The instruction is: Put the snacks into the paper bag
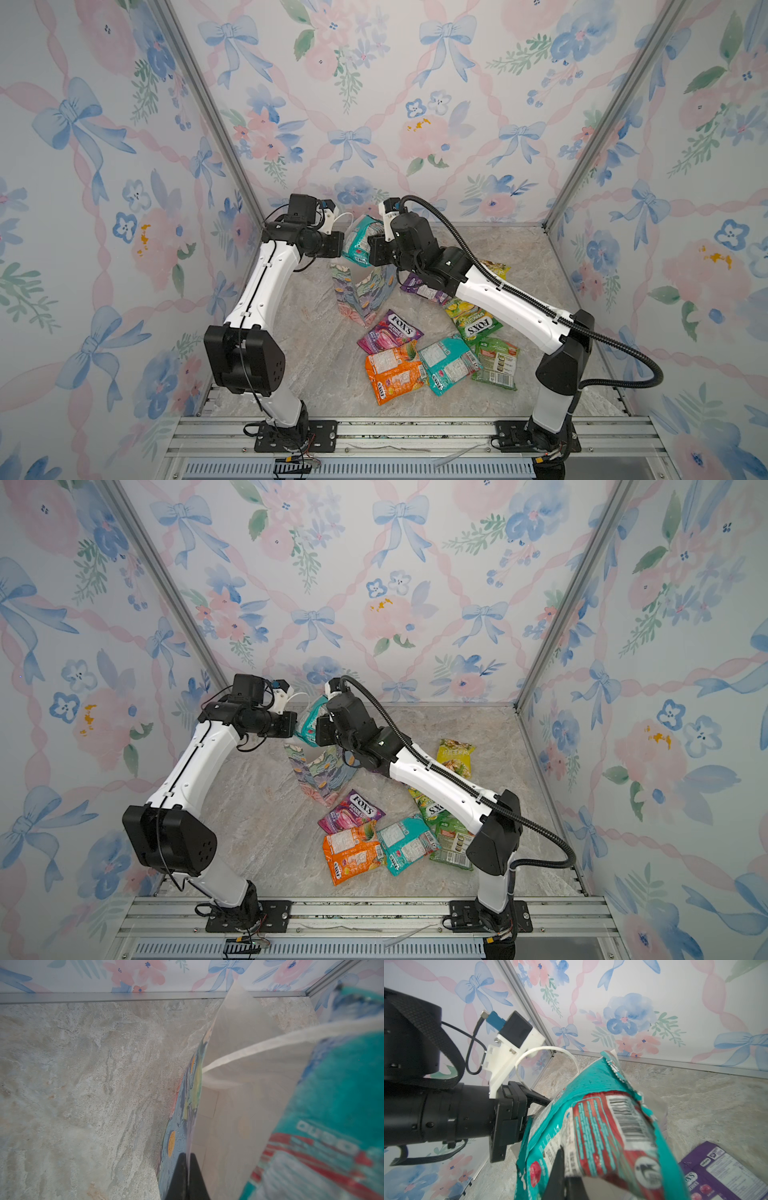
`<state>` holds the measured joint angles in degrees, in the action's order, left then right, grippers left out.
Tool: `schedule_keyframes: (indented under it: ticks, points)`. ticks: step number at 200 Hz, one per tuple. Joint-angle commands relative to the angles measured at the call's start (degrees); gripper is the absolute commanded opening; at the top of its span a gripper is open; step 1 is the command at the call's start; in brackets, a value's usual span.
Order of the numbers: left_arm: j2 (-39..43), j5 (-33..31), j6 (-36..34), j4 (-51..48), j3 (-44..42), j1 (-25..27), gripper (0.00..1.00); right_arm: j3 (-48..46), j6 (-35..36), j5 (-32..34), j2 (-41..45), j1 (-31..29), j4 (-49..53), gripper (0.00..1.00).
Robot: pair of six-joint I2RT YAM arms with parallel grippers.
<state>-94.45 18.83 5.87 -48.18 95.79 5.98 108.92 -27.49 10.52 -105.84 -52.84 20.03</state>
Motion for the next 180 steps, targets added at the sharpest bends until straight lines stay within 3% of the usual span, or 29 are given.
schedule_keyframes:
  ticks: [1,97,180]
  points:
    - [0.8,-0.4,0.3,-1.2,0.7,-0.1,0.00,0.4,0.0,-2.3,1.5,-0.9,-0.9,0.00]
    - [0.9,-0.3,0.1,-1.2,0.7,-0.1,0.00,-4.4,-4.0,-7.9,3.4,2.7,-1.6,0.00]
    - [1.2,0.0,-0.1,-1.2,0.8,-0.2,0.00,-1.8,-3.7,-10.2,1.2,4.8,-0.4,0.00]
